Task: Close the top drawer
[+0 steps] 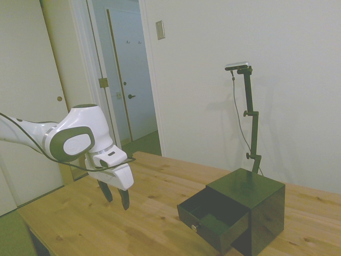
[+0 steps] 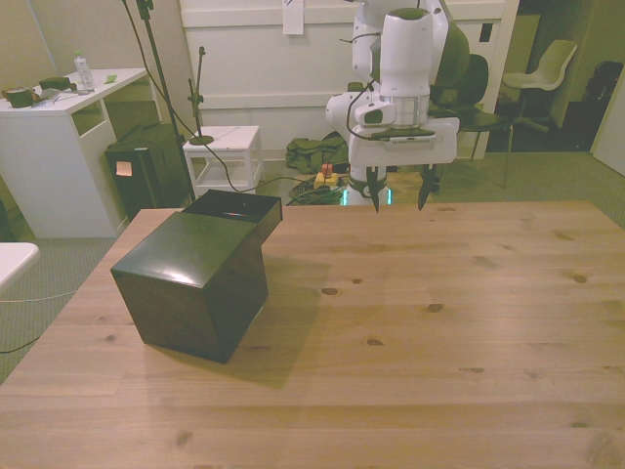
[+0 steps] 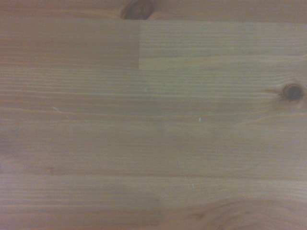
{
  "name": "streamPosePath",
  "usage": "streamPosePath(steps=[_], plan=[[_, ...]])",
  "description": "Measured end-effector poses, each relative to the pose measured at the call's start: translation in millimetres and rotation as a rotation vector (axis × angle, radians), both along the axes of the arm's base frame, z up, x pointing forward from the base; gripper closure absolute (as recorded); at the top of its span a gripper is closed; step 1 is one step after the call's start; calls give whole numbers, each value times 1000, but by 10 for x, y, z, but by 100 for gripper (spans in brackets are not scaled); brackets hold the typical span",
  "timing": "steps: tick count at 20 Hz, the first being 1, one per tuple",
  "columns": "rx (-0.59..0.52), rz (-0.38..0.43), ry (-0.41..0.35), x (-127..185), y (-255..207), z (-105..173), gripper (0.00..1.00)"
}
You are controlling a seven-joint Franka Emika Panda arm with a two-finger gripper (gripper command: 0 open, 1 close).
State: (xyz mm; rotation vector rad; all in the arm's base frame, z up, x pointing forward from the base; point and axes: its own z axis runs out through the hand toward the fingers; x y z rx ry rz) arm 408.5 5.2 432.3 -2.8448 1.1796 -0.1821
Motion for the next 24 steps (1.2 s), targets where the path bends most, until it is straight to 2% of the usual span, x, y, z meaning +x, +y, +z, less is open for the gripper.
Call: streamPosePath(steps=[4, 7, 14, 21, 22, 24], plan=[[19, -37, 6, -13, -90, -15, 0], [46, -137, 15, -73, -312, -41, 0], [76, -391, -16, -218, -1315, 67, 0], [82, -516, -24, -222, -2032, 149, 0], [83, -522, -21, -210, -2105, 174, 100], [83, -530, -17, -172, -2211, 232, 100]])
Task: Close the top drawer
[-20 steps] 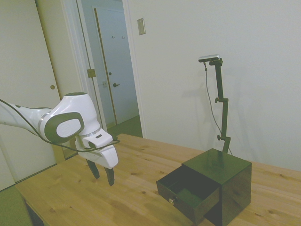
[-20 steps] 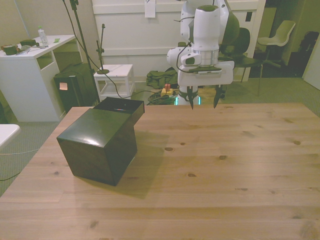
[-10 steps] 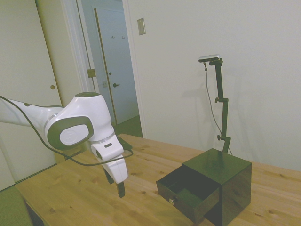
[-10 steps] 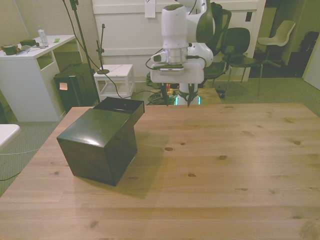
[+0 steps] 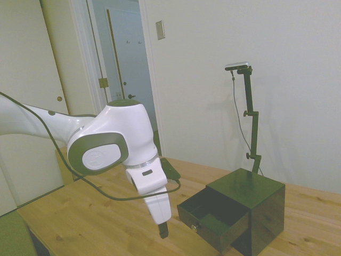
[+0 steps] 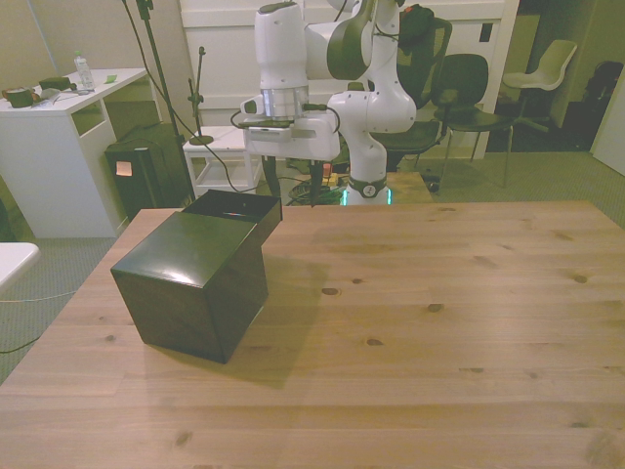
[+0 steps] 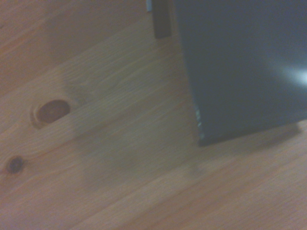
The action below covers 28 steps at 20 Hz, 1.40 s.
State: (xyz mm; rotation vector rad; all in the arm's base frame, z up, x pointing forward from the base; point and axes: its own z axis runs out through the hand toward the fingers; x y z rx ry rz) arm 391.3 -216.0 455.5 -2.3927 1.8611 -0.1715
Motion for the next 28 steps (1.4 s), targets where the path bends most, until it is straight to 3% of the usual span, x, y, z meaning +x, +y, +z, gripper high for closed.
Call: streamPosePath(steps=[9, 28], plan=[[-3, 9, 16, 187, -85, 30, 100], [-6, 18, 14, 192, -207, 57, 100]])
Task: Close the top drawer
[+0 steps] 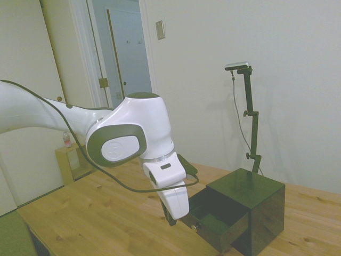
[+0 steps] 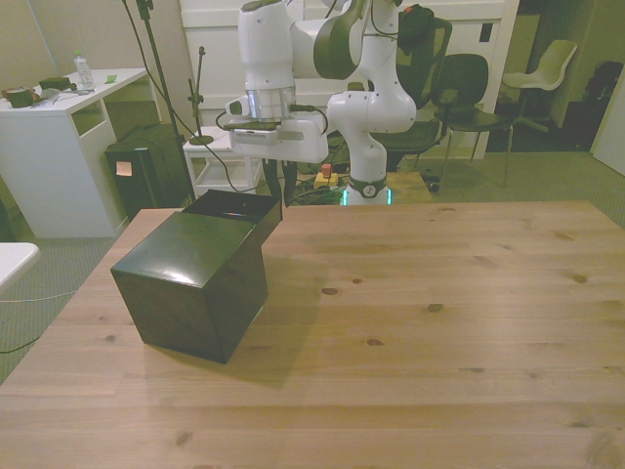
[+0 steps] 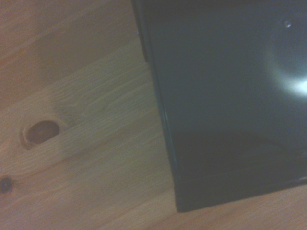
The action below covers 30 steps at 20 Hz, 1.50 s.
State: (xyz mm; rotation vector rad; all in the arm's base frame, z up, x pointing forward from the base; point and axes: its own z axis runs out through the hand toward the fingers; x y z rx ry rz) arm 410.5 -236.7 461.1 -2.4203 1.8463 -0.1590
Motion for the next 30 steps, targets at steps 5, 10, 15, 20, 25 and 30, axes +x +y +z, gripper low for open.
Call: streamPosePath(steps=[5, 10, 15, 20, 25, 30], plan=[[-2, -14, -5, 18, -131, 67, 100], [-10, -35, -21, 21, -314, 160, 100], [-38, -20, -46, 55, -426, 254, 100], [-97, 16, -75, 109, -476, 270, 100], [-166, 44, -84, 182, -528, 223, 100], [-200, 53, -111, 275, -544, 213, 100]])
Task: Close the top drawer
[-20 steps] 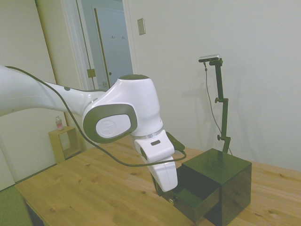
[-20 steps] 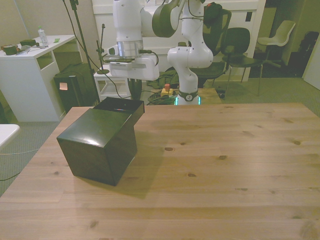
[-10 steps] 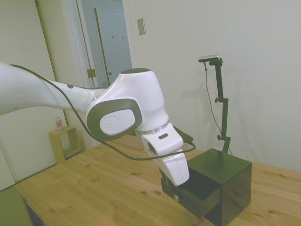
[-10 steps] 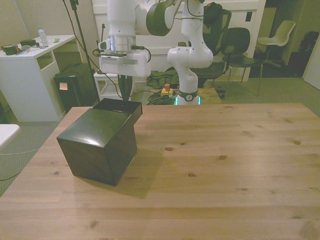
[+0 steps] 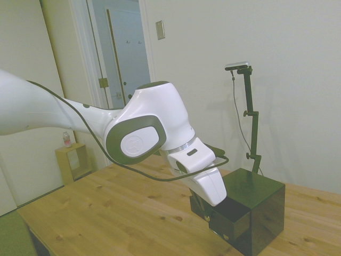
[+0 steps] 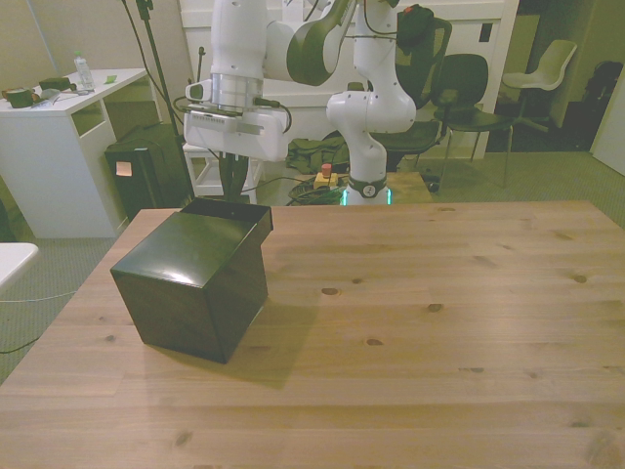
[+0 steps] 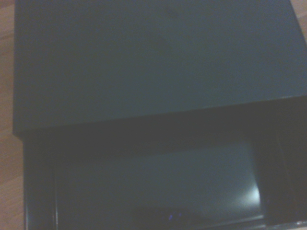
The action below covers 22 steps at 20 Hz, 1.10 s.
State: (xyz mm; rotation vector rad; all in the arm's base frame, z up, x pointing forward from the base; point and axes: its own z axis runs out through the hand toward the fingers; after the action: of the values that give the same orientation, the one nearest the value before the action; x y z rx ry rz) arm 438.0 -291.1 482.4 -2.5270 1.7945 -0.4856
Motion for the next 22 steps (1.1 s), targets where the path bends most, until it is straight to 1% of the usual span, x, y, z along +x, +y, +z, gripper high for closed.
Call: streamPosePath(steps=[10, 22], plan=[[-34, -1, -6, 290, -154, -1, 100], [-53, -11, -4, 481, -304, 1, 100]])
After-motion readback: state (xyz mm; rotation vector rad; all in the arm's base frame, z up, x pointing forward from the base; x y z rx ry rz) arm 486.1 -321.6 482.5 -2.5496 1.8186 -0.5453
